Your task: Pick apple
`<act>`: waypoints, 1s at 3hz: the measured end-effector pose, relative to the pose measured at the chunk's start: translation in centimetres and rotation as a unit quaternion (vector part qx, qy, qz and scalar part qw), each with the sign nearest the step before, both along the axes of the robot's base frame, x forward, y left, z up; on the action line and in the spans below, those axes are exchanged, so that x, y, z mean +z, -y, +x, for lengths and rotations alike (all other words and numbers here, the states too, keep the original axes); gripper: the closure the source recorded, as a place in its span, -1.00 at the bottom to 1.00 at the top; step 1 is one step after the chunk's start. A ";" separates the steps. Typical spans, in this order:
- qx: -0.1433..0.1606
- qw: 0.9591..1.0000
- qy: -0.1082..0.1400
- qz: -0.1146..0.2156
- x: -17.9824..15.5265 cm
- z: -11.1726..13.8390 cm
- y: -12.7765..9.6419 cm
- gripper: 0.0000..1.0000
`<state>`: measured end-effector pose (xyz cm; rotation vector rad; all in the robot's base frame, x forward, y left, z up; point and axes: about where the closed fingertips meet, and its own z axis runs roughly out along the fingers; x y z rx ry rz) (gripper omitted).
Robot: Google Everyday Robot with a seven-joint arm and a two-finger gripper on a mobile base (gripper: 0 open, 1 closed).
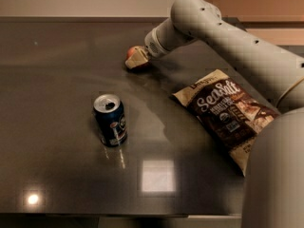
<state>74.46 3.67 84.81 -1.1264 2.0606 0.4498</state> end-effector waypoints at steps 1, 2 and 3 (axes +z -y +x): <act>0.004 1.000 0.004 0.010 0.9 -0.3 0.3 0.31; 0.010 0.999 0.012 0.030 3.4 -1.2 1.0 0.77; 0.020 0.998 0.019 0.048 6.5 -2.6 1.9 1.00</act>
Offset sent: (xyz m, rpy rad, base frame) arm -0.0246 -0.0251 0.0709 0.1119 -0.0550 0.0256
